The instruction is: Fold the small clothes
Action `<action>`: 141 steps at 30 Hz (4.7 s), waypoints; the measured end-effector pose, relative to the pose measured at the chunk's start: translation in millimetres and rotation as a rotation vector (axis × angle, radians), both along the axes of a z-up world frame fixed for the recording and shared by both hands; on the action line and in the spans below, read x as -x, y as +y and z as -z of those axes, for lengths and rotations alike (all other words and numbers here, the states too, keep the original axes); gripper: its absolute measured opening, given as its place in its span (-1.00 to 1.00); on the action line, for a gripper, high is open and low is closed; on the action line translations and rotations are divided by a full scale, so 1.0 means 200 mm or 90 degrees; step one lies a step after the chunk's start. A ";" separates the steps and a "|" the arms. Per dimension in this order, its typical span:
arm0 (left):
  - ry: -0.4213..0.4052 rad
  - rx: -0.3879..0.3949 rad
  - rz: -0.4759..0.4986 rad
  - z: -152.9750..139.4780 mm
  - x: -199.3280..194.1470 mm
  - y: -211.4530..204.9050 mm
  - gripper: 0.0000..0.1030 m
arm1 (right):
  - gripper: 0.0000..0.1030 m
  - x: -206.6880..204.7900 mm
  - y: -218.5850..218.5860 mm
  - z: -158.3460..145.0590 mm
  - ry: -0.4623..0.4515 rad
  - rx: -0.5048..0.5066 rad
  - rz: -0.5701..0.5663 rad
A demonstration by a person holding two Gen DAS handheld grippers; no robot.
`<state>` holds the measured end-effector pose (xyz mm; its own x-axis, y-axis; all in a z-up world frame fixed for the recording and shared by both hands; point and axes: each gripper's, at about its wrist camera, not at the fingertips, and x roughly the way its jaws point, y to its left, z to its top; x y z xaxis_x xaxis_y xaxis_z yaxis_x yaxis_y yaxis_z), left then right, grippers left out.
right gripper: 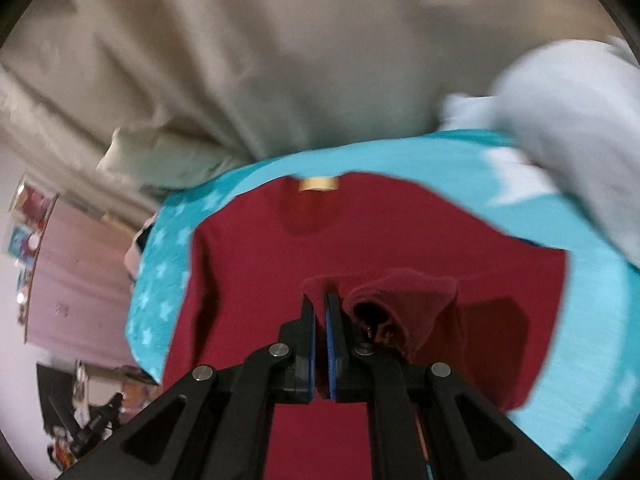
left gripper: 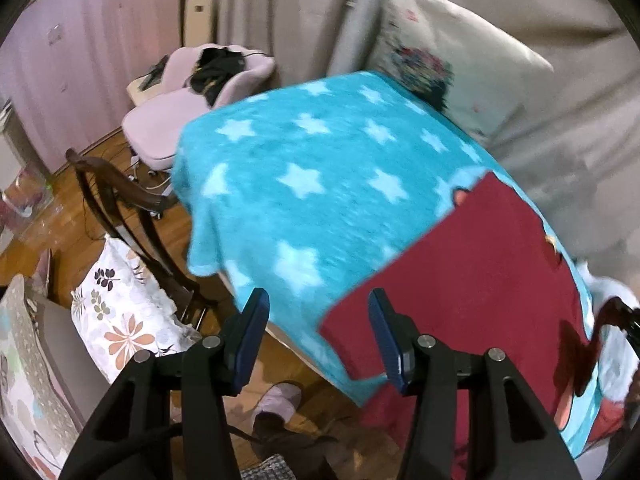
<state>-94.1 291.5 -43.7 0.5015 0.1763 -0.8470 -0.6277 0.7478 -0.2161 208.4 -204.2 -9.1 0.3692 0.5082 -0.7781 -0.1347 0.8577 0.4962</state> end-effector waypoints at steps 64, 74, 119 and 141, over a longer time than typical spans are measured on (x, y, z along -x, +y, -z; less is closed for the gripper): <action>0.054 0.127 0.171 0.31 -0.58 0.36 -0.01 | 0.08 -0.09 1.17 0.30 0.096 -0.192 -0.269; 0.069 0.149 0.148 0.36 -0.54 0.44 -0.01 | 0.08 -0.55 0.96 0.53 0.094 -0.018 0.001; 0.061 0.123 0.078 0.36 -0.48 0.63 -0.01 | -0.14 0.29 1.58 0.32 -0.013 0.001 -0.300; 0.027 0.114 0.000 0.30 -0.25 0.86 -0.01 | -0.91 0.61 2.35 0.40 -0.092 0.134 -0.532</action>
